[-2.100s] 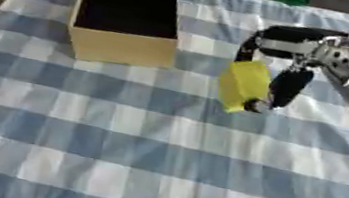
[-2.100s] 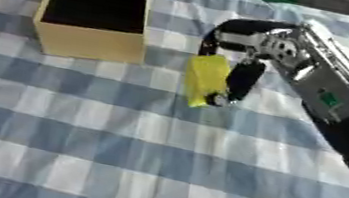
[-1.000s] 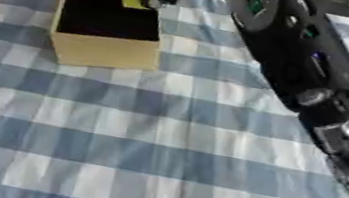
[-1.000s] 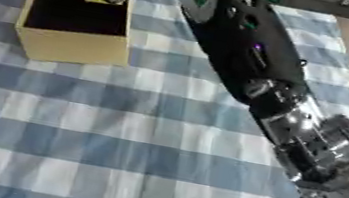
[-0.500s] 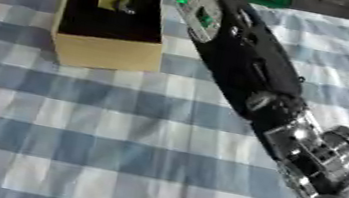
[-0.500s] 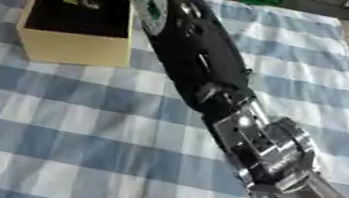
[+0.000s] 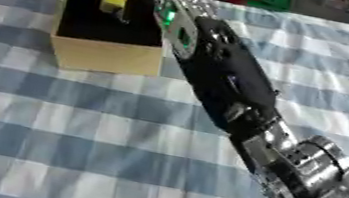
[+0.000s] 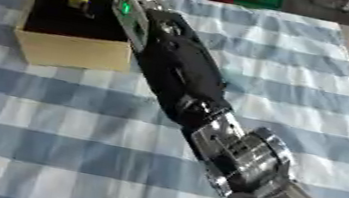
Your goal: Pick up objects on the table and place them in the box.
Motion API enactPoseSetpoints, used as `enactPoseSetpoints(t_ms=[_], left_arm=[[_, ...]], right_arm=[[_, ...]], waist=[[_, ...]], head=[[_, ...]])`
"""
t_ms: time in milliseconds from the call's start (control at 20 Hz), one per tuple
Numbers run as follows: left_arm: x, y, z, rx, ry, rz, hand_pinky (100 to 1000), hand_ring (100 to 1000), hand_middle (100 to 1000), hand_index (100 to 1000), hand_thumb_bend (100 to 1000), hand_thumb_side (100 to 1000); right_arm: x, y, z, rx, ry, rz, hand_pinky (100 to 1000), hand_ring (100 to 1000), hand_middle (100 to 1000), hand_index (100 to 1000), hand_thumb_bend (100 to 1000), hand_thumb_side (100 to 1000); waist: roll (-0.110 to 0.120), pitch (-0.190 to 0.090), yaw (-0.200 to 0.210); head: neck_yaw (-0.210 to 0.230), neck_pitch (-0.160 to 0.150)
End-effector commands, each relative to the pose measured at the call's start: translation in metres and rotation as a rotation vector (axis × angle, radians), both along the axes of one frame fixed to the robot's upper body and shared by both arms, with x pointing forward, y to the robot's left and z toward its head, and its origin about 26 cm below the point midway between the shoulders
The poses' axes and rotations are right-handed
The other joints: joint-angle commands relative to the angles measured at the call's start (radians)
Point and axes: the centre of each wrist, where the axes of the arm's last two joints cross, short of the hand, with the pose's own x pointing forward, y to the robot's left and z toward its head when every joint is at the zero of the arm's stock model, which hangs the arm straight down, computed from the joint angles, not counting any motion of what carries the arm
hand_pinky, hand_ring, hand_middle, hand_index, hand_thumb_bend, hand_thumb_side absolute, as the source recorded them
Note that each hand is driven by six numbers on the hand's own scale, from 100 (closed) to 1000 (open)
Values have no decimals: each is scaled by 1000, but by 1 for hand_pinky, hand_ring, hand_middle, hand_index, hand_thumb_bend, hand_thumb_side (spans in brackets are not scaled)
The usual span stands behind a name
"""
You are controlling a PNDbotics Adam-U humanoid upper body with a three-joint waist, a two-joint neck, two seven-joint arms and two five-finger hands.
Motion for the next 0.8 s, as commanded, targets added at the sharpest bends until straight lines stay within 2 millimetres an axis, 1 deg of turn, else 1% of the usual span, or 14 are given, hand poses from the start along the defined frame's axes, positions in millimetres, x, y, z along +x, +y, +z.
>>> enactPoseSetpoints(t_ms=[50, 100, 150, 200, 250, 300, 350, 400, 450, 500, 600, 800], left_arm=[[-2, 0, 7, 10, -26, -6, 954, 698, 519, 719, 100, 252], [-2, 0, 7, 9, -26, -6, 954, 698, 519, 719, 100, 252], [-2, 0, 7, 9, -26, -6, 954, 698, 519, 719, 100, 252], [-2, 0, 7, 8, -25, -6, 954, 698, 519, 719, 100, 252], [-2, 0, 7, 8, -25, -6, 954, 698, 519, 719, 100, 252], [-2, 0, 7, 8, -24, -6, 954, 698, 519, 719, 100, 252], [-2, 0, 7, 8, -23, -7, 954, 698, 519, 719, 100, 252], [-2, 0, 7, 8, -23, -7, 954, 698, 519, 719, 100, 252], [-2, 0, 7, 9, -22, -7, 954, 698, 519, 719, 100, 252], [-2, 0, 7, 9, -22, -7, 954, 698, 519, 719, 100, 252], [-2, 0, 7, 10, -22, -7, 954, 698, 519, 719, 100, 252], [-2, 1, 6, 9, -19, -6, 954, 698, 518, 718, 100, 254]], right_arm=[[-1, 4, 9, -20, 3, 29, 948, 977, 718, 864, 100, 100], [0, 4, 8, -33, 14, 36, 949, 984, 750, 886, 100, 100], [0, 4, 8, -44, 22, 41, 951, 988, 763, 898, 100, 100], [-1, 5, 8, -53, 29, 51, 964, 1000, 813, 944, 110, 100], [-1, 6, 9, -59, 34, 63, 965, 1000, 817, 948, 121, 100], [-2, 6, 12, -65, 34, 77, 976, 1000, 836, 970, 192, 190], [-3, 7, 15, -72, 32, 90, 980, 1000, 844, 982, 221, 215], [-4, 8, 18, -82, 27, 100, 988, 1000, 861, 1000, 276, 270], [-4, 8, 20, -95, 20, 105, 990, 1000, 866, 1000, 305, 288], [-5, 8, 22, -112, 8, 102, 995, 1000, 878, 1000, 337, 329], [-5, 7, 26, -141, -25, 83, 1000, 1000, 893, 1000, 363, 344], [-4, 4, 31, -149, -94, 34, 1000, 1000, 885, 1000, 354, 343]], waist=[[6, -16, 4], [7, -15, 5], [7, -15, 5], [7, -14, 6], [8, -14, 6], [8, -14, 5], [8, -14, 5], [7, -14, 4], [7, -14, 3], [7, -14, 3], [7, -15, 3], [7, -16, 3]], head=[[-6, -10], [-6, -10], [-6, -10], [-7, -10], [-7, -10], [-6, -9], [-5, -8], [-4, -7], [-3, -7], [-2, -7], [-1, -8], [-2, -11]])
